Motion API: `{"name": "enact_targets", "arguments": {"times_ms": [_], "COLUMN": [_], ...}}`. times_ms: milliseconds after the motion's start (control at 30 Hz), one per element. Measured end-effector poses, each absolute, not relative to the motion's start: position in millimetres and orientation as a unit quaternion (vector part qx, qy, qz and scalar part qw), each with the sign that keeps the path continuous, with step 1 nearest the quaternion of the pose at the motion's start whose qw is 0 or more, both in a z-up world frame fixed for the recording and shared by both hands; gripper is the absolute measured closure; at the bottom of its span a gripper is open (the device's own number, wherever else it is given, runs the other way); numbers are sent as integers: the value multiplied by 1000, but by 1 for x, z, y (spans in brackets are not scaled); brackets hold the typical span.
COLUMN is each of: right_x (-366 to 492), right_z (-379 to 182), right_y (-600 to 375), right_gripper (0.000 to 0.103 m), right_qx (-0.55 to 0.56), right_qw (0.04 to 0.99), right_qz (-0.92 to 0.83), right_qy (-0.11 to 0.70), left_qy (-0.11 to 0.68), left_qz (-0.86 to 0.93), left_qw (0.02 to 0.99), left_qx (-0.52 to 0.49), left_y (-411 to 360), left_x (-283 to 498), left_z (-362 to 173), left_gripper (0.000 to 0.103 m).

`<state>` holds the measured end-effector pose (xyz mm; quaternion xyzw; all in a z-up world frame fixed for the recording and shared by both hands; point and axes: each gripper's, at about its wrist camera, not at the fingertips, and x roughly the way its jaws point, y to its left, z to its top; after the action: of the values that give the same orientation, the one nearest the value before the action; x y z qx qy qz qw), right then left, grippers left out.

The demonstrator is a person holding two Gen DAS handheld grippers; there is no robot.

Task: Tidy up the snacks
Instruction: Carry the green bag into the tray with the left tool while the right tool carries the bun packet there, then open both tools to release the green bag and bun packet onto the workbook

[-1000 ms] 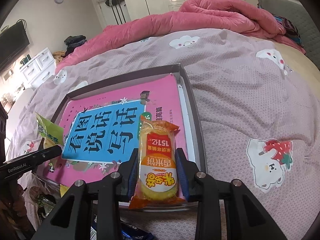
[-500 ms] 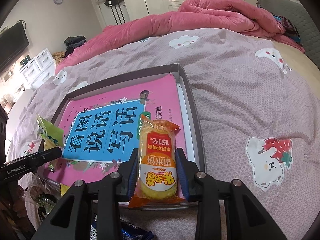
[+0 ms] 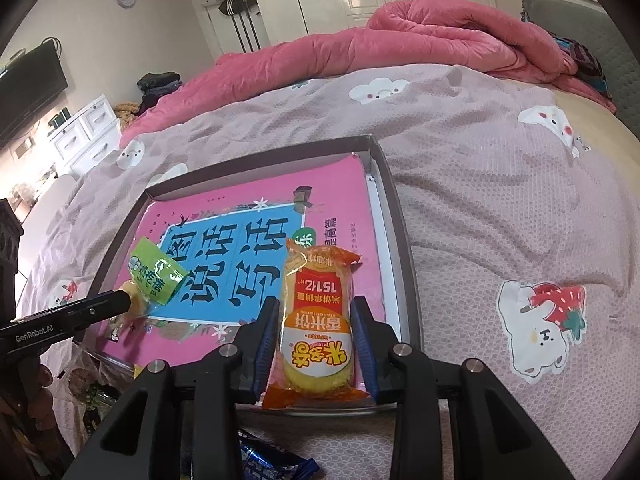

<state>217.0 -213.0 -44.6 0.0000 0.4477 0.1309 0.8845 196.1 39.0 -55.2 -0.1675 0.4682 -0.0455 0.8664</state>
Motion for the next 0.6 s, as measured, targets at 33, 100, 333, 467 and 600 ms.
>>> {"name": "enact_targets", "arguments": {"times_ms": [33,100,333,467,600], "right_x": [217,216,214,213,212], "right_z": [-44,-43,-37,-35,-31], "right_y": [-213,-213,-216,-217,-217], "right_gripper": [66,66,57,53,52], "right_qx": [0,-1,5,9,11], "right_qw": [885,886,890,892,895], "right_qz": [131,131,131,133,135], "right_qy": [447,445,437,431,426], "left_qy": [466,463,450,440,432], "left_qz": [-46,-46,-40,-30,-27], "left_qw": [867,869,877,882,884], "left_qx": [-168,-168,-165,-168,-176], "left_y": [39,38,41,45,49], "left_x": [195,193,188,184,180], "left_z": [-54,-50,-39,-32,-27], "left_gripper": [52,48,43,33,31]}}
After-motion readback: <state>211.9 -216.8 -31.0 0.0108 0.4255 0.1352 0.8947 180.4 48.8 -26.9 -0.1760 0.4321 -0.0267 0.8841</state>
